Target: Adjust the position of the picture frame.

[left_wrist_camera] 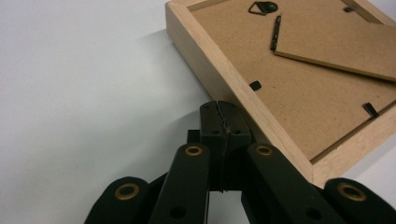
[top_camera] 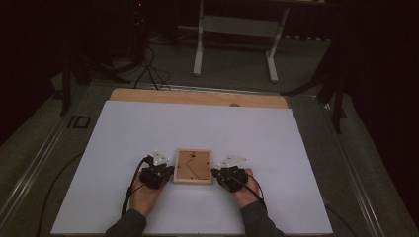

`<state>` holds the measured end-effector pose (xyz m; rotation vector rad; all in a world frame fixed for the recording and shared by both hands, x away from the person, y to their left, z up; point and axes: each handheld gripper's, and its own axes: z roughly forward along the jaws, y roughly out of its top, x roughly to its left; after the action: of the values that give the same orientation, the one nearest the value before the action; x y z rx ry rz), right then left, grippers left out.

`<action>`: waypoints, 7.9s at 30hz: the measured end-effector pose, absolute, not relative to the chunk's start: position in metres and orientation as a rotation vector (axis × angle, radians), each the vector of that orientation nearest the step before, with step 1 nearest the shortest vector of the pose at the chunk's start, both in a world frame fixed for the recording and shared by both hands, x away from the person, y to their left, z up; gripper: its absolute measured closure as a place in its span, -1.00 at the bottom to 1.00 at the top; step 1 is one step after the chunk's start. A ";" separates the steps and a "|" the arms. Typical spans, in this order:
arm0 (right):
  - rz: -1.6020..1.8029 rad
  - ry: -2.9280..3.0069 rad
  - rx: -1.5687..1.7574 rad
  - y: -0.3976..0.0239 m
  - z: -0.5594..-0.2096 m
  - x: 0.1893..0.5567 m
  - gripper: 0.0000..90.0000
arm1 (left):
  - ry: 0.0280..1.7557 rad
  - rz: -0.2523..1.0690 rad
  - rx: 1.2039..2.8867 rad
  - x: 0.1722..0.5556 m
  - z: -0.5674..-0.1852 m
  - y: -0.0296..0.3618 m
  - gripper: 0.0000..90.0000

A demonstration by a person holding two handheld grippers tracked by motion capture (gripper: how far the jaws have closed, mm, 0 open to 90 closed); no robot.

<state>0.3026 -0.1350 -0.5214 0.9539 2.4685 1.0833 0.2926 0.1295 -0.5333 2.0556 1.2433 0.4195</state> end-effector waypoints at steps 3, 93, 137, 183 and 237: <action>1.094 2.476 0.937 -0.133 -0.520 0.300 0.99 | 1.255 0.404 2.041 0.296 -0.534 0.132 1.00; 1.049 2.437 0.958 -0.106 -0.514 0.352 0.99 | 1.211 0.381 2.083 0.275 -0.529 0.150 0.99; 1.048 2.484 0.995 -0.143 -0.521 0.307 0.99 | 1.069 0.360 2.176 0.264 -0.530 0.124 0.99; 1.080 2.396 1.091 -0.146 -0.525 0.329 0.99 | 1.161 0.446 2.100 0.313 -0.537 0.116 0.99; 1.133 2.391 1.124 -0.147 -0.527 0.338 0.99 | 1.185 0.442 2.052 0.319 -0.539 0.121 0.99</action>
<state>0.3384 -0.1465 -0.5274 1.1237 2.3909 1.1332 0.3192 0.1208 -0.5391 2.0524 1.1847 0.4417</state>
